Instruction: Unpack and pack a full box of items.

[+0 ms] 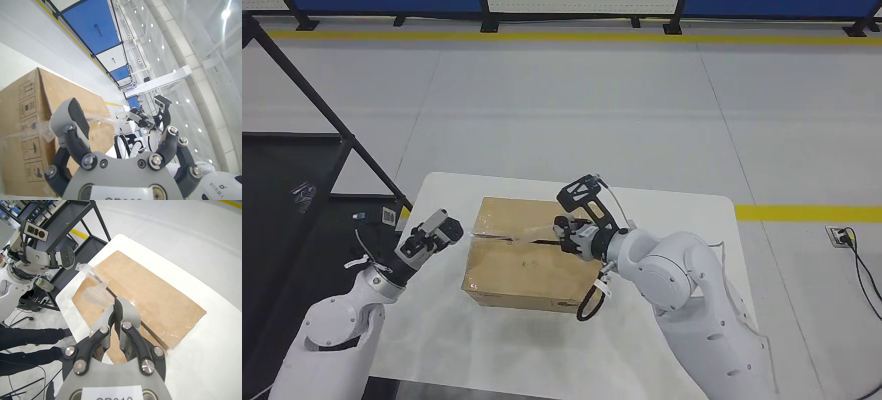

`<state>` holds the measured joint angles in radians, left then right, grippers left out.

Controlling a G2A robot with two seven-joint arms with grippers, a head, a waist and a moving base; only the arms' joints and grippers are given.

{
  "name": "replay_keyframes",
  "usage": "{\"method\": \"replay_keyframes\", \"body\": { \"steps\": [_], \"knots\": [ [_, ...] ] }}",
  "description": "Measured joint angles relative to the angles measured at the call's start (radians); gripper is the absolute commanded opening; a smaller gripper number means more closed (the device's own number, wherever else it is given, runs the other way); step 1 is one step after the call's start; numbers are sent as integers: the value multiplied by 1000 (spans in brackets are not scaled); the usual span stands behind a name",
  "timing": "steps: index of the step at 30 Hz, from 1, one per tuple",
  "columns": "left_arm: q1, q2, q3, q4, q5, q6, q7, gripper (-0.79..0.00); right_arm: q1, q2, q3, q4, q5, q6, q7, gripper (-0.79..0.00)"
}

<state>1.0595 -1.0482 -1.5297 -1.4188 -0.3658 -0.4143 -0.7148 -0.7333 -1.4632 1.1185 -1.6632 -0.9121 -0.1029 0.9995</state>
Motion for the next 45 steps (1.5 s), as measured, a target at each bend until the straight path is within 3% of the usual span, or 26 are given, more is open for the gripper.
{"method": "replay_keyframes", "body": {
  "steps": [20, 45],
  "knots": [
    [-156, -34, 160, 211, -7, -42, -7, 0, 27, 11, -3, 68, -28, -2, -31, -785],
    [-185, -52, 238, 191, 66, -4, 11, 0, 36, 24, -10, 119, -35, -17, -36, -785]
  ]
}}
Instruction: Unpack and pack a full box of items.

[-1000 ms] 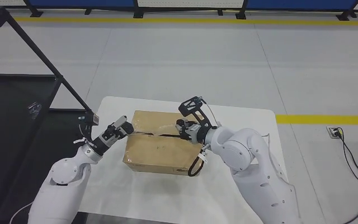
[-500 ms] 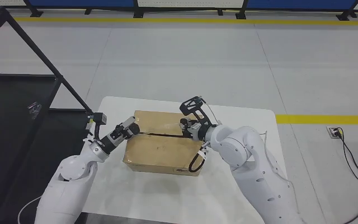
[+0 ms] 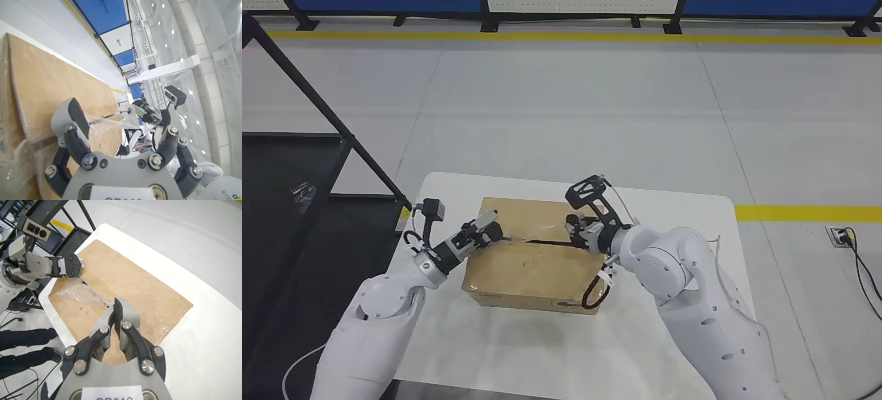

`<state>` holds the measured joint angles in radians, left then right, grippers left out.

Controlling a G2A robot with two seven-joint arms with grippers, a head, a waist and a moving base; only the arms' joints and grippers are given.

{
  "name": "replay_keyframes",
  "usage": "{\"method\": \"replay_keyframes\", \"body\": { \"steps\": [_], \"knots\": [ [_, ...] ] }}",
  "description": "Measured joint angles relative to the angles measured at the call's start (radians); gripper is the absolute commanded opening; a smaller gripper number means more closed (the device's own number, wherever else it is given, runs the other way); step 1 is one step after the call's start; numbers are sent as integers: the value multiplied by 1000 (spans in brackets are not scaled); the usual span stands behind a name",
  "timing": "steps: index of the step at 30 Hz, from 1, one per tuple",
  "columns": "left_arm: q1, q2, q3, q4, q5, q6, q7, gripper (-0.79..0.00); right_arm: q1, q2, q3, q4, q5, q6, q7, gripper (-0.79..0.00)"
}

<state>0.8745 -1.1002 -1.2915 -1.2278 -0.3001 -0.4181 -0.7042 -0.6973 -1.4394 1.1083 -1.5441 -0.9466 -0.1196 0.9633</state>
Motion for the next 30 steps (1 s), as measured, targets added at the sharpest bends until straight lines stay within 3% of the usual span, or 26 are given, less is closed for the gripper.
{"method": "replay_keyframes", "body": {
  "steps": [11, 22, 30],
  "knots": [
    [-16, -12, 33, -5, -11, 1, 13, 0, 4, 1, -19, 5, -82, 66, -40, -785],
    [-26, -21, 47, 19, -1, -6, 35, 0, -9, 8, 4, -2, -5, 8, -16, -785],
    [-33, -25, 52, 39, -2, -10, 35, 0, -12, 12, 7, -2, 3, 12, -5, -539]
  ]
}}
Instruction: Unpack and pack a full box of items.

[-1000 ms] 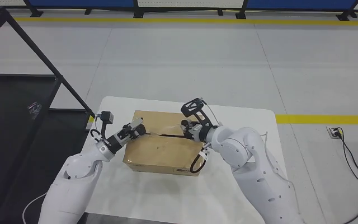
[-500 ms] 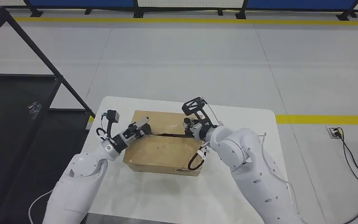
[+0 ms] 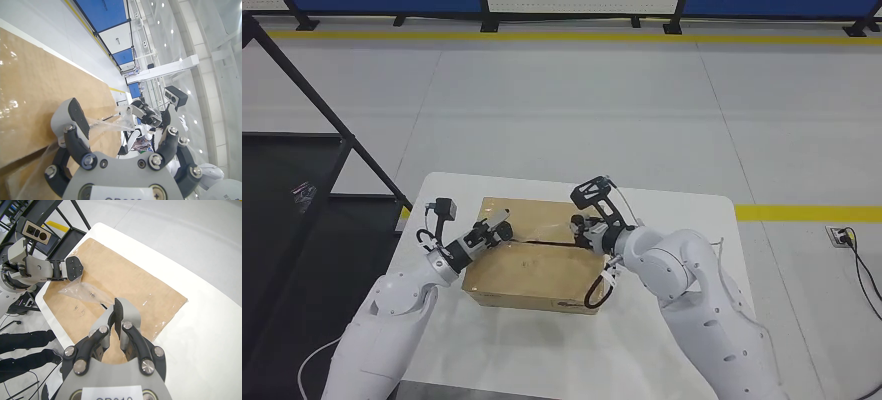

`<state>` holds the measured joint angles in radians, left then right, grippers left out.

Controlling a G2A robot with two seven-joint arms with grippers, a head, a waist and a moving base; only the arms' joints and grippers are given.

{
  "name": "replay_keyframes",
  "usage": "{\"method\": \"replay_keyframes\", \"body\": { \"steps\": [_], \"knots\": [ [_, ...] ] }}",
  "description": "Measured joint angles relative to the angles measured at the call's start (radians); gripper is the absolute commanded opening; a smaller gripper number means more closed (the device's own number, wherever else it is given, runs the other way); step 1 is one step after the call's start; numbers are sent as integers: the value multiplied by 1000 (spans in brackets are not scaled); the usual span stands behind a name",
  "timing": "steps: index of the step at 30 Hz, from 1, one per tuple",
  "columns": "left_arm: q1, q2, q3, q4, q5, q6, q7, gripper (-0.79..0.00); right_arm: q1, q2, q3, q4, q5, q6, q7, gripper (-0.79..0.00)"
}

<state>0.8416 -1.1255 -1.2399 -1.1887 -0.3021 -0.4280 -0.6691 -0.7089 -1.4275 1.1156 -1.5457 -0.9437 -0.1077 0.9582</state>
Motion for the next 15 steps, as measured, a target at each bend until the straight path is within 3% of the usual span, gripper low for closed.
{"method": "replay_keyframes", "body": {
  "steps": [6, 15],
  "knots": [
    [-3, -3, 1, 9, 0, 0, -1, 0, -6, 4, 7, -6, 29, -15, 5, -486],
    [-7, -6, 4, 15, 1, -2, -7, 0, -39, 15, 36, -49, 61, -40, 7, -496]
  ]
}}
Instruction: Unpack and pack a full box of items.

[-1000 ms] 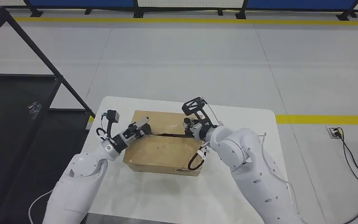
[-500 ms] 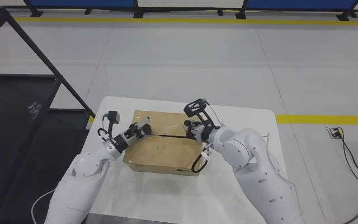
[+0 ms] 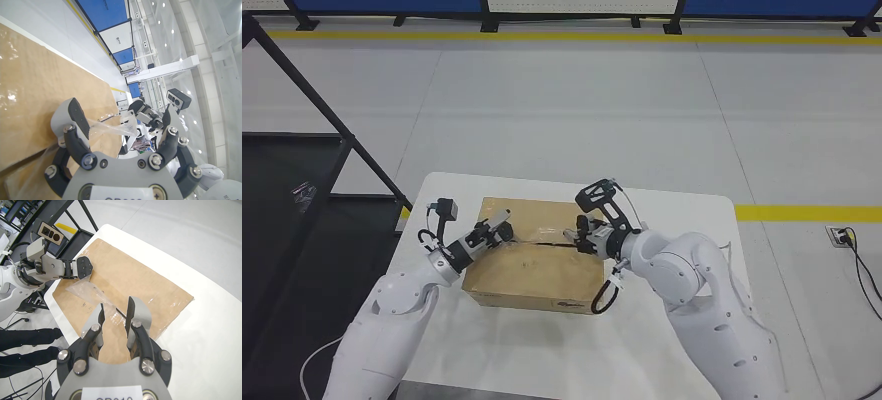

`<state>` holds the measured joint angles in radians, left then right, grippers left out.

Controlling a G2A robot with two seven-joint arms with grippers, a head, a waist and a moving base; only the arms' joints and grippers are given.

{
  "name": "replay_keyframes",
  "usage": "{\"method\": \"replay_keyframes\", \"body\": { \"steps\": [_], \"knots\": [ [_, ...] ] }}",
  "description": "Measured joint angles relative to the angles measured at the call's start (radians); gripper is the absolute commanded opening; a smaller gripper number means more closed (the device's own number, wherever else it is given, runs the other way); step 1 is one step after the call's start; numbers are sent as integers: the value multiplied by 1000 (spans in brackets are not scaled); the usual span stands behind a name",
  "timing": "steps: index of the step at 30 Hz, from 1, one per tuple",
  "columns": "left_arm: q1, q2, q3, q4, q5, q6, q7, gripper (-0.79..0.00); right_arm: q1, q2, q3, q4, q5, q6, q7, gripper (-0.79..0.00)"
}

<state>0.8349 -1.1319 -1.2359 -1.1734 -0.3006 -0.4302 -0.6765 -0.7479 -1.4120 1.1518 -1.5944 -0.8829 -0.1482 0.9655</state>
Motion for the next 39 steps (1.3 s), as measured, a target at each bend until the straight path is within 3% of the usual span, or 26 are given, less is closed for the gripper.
{"method": "replay_keyframes", "body": {
  "steps": [39],
  "knots": [
    [5, -8, -11, -1, 8, -2, -10, 0, -73, 42, 84, -98, -17, 74, -40, -483]
  ]
}}
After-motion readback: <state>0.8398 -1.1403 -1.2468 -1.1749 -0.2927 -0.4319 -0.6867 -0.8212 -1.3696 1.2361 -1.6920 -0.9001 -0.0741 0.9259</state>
